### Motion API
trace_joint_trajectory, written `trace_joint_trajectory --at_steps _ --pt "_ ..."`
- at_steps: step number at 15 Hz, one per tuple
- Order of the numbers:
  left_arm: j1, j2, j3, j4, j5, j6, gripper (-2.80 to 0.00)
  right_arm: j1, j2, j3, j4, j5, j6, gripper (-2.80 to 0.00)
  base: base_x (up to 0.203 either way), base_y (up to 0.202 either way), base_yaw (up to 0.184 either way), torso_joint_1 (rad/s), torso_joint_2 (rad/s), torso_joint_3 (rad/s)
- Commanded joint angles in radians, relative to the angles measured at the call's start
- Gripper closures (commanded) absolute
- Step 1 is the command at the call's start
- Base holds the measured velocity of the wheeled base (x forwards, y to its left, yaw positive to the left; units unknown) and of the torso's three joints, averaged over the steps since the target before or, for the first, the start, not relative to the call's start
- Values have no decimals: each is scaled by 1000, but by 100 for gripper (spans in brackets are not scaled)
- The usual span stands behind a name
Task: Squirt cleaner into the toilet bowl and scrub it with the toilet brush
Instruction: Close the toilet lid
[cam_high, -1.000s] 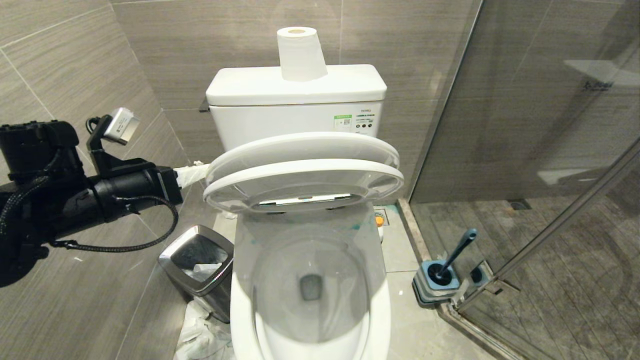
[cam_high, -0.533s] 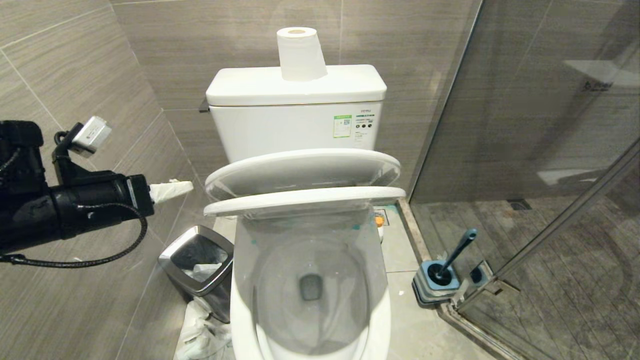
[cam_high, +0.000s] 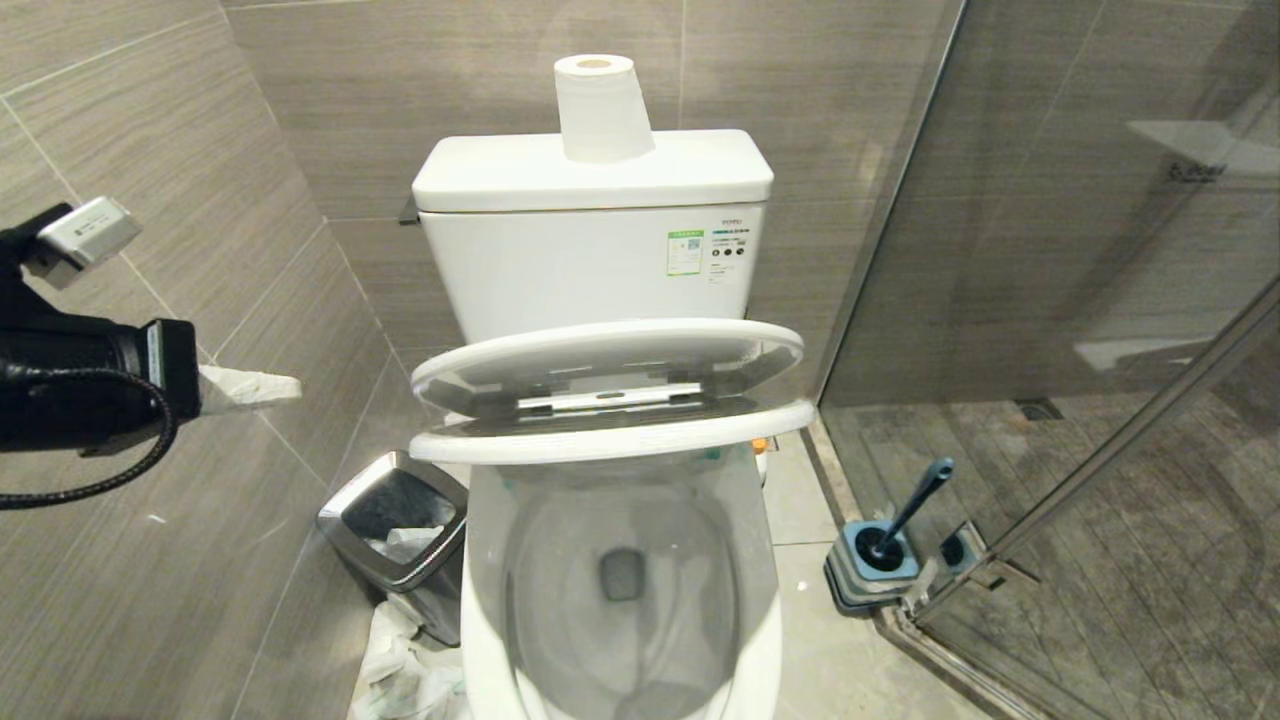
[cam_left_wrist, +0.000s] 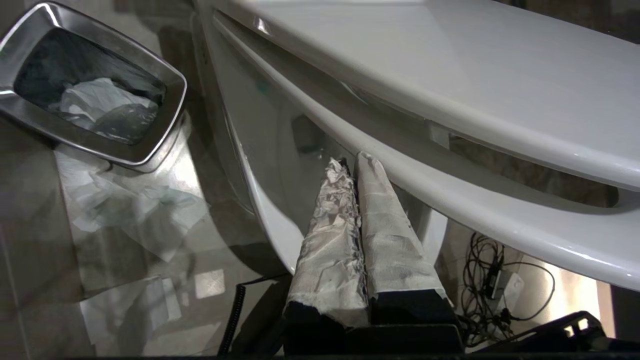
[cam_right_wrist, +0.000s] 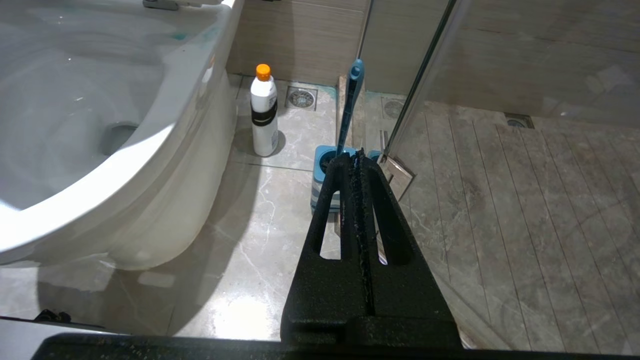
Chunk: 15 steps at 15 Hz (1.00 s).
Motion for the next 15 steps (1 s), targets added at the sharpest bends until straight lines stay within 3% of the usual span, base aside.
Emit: trace_joint_trajectory --at_steps 1,5,15 --pt "2 -8 -3 4 13 13 0 0 2 0 0 1 -1 0 0 0 0 0 0 0" --pt "-12 -18 0 3 40 10 0 0 2 0 0 1 -1 0 0 0 0 1 2 57" --pt "-77 -41 0 10 43 13 0 0 2 0 0 1 -1 0 0 0 0 2 3 191"
